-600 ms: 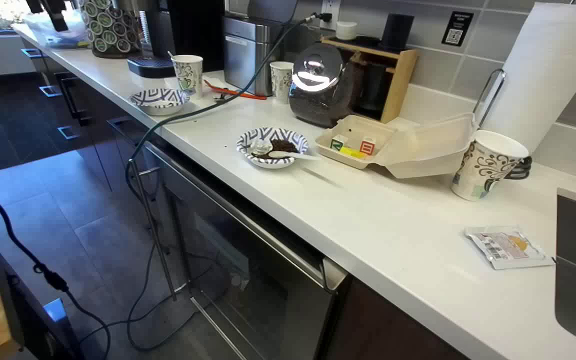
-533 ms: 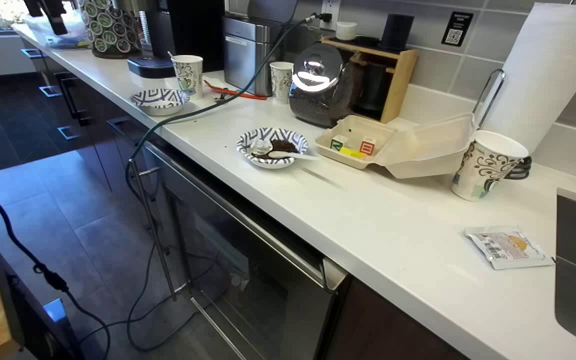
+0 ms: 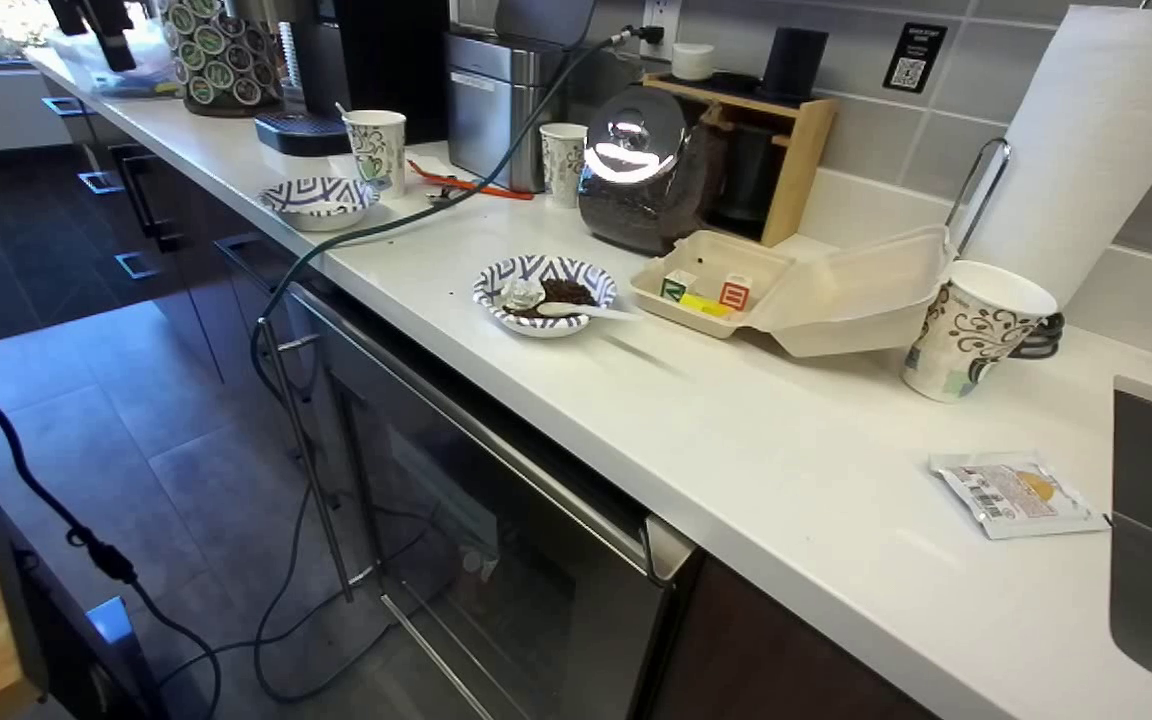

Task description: Remove the knife from the cup

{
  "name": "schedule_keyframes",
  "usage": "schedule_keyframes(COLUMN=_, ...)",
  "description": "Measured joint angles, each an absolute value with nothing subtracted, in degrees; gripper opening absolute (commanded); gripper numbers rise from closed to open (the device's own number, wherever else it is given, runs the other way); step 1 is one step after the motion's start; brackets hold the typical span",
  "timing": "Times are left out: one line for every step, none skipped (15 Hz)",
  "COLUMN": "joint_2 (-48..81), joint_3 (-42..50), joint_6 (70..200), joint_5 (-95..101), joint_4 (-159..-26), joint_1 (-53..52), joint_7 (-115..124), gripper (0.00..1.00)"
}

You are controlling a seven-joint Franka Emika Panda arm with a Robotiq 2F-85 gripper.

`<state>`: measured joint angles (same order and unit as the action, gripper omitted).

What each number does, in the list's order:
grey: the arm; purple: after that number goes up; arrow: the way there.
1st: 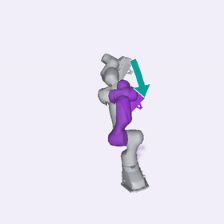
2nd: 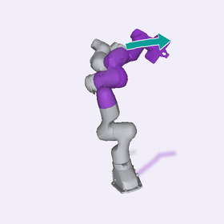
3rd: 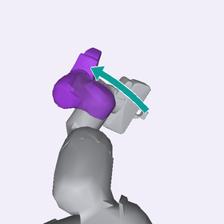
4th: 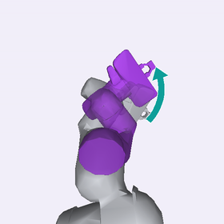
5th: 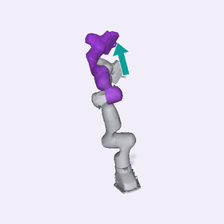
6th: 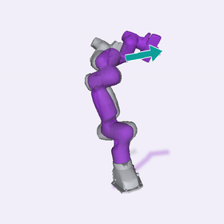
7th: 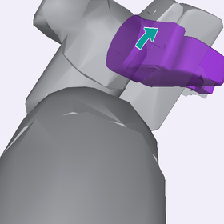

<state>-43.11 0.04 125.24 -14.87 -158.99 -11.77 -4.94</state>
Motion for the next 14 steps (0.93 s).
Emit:
schedule_keyframes(joint_2=-43.1, joint_3=0.1, joint_6=126.8, joint_5=-15.3, joint_4=-158.8, joint_1=-11.8, joint_7=-4.9, gripper=1.00)
schedule_keyframes(joint_2=-42.8, joint_3=0.0, joint_6=129.7, joint_5=-15.8, joint_4=-158.8, joint_1=-11.8, joint_7=-4.9, gripper=1.00)
schedule_keyframes(joint_2=-42.2, joint_3=0.0, joint_6=133.3, joint_5=-16.4, joint_4=-158.8, joint_1=-11.9, joint_7=-4.9, gripper=1.00)
schedule_keyframes(joint_2=-41.2, joint_3=-0.2, joint_6=137.5, joint_5=-16.8, joint_4=-158.8, joint_1=-12.2, joint_7=-4.9, gripper=1.00)
schedule_keyframes(joint_2=-39.8, joint_3=-0.5, joint_6=142.1, joint_5=-16.8, joint_4=-158.8, joint_1=-12.5, joint_7=-4.9, gripper=1.00)
schedule_keyframes(joint_2=-38.0, joint_3=-1.2, joint_6=147.0, joint_5=-16.7, joint_4=-158.7, joint_1=-12.8, joint_7=-4.9, gripper=1.00)
schedule_keyframes(joint_2=-35.7, joint_3=-2.2, joint_6=151.5, joint_5=-16.4, joint_4=-158.6, joint_1=-12.8, joint_7=-4.9, gripper=1.00)
schedule_keyframes(joint_2=-33.1, joint_3=-3.3, joint_6=155.6, joint_5=-16.2, joint_4=-158.3, joint_1=-12.8, joint_7=-4.6, gripper=1.00)
schedule_keyframes(joint_2=-30.5, joint_3=-4.5, joint_6=159.2, joint_5=-15.6, joint_4=-157.9, joint_1=-12.7, joint_7=-4.0, gripper=1.00)
schedule_keyframes(joint_2=-27.7, joint_3=-5.9, joint_6=162.7, joint_5=-14.2, joint_4=-157.5, joint_1=-12.3, joint_7=-2.6, gripper=1.00)
schedule_keyframes(joint_2=-25.3, joint_3=-7.5, joint_6=165.5, joint_5=-12.3, joint_4=-157.1, joint_1=-11.3, joint_7=-0.7, gripper=1.00)
schedule_keyframes(joint_2=-23.0, joint_3=-9.4, joint_6=167.6, joint_5=-9.9, joint_4=-156.6, joint_1=-9.6, joint_7=1.5, gripper=1.00)
schedule_keyframes(joint_2=-21.0, joint_3=-11.5, joint_6=169.2, joint_5=-6.9, joint_4=-156.0, joint_1=-7.2, joint_7=4.2, gripper=1.00)
schedule_keyframes(joint_2=-19.3, joint_3=-14.2, joint_6=170.2, joint_5=-4.1, joint_4=-155.4, joint_1=-3.7, joint_7=6.9, gripper=1.00)
